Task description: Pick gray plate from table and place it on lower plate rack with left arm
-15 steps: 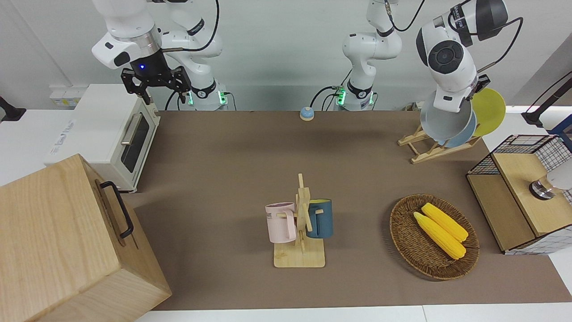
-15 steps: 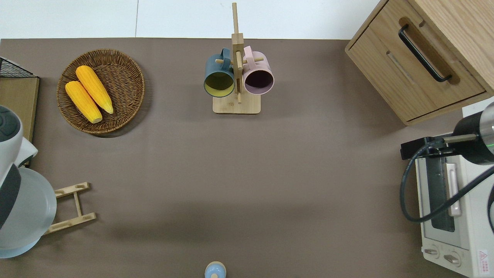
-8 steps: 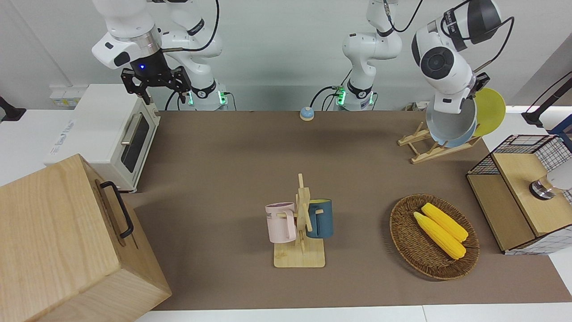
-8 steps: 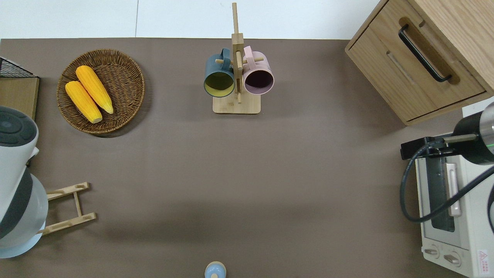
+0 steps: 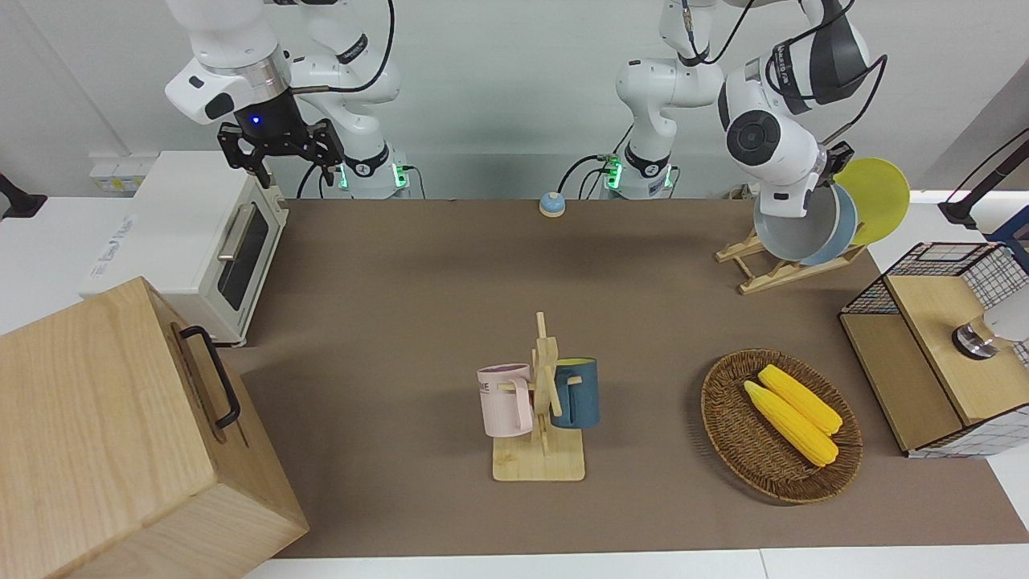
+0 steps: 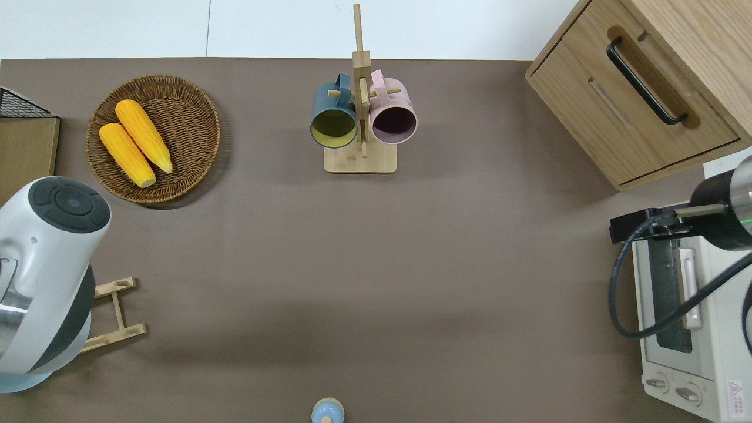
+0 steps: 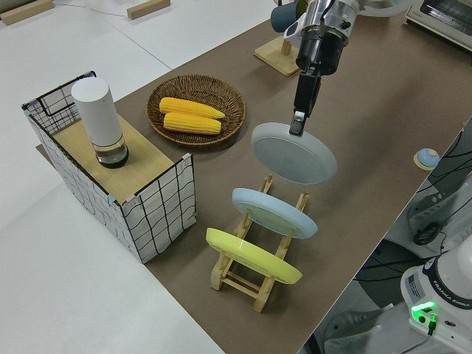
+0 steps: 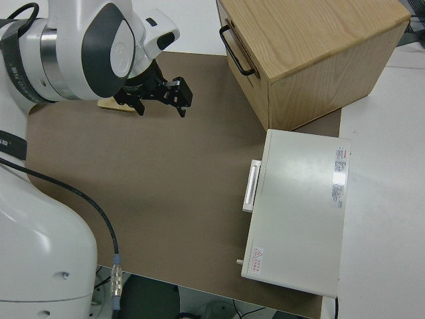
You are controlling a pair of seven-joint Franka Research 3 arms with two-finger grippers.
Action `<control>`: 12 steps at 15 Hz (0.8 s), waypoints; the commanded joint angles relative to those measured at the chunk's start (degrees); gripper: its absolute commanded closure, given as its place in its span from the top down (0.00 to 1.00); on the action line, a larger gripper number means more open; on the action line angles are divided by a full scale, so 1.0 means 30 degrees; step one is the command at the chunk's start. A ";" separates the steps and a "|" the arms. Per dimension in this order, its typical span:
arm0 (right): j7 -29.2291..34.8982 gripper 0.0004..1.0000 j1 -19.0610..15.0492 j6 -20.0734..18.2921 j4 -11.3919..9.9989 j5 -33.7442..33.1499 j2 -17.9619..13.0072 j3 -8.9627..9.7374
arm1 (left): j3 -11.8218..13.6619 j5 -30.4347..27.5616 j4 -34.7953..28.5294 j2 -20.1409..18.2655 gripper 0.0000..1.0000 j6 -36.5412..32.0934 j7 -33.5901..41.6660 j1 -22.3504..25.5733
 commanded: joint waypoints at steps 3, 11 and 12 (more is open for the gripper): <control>0.0177 0.99 -0.0475 -0.0291 0.0138 0.0362 -0.0042 0.0342 | 0.0124 0.0473 -0.1314 0.0253 0.00 0.0345 -0.2315 -0.0426; 0.0177 0.99 -0.0475 -0.0291 0.0138 0.0362 -0.0042 0.0342 | 0.0066 0.0181 -0.2106 0.1072 0.00 0.1048 -0.4864 -0.0895; 0.0177 0.99 -0.0475 -0.0291 0.0138 0.0362 -0.0042 0.0342 | 0.0066 0.0151 -0.2164 0.1190 0.00 0.1165 -0.5157 -0.1041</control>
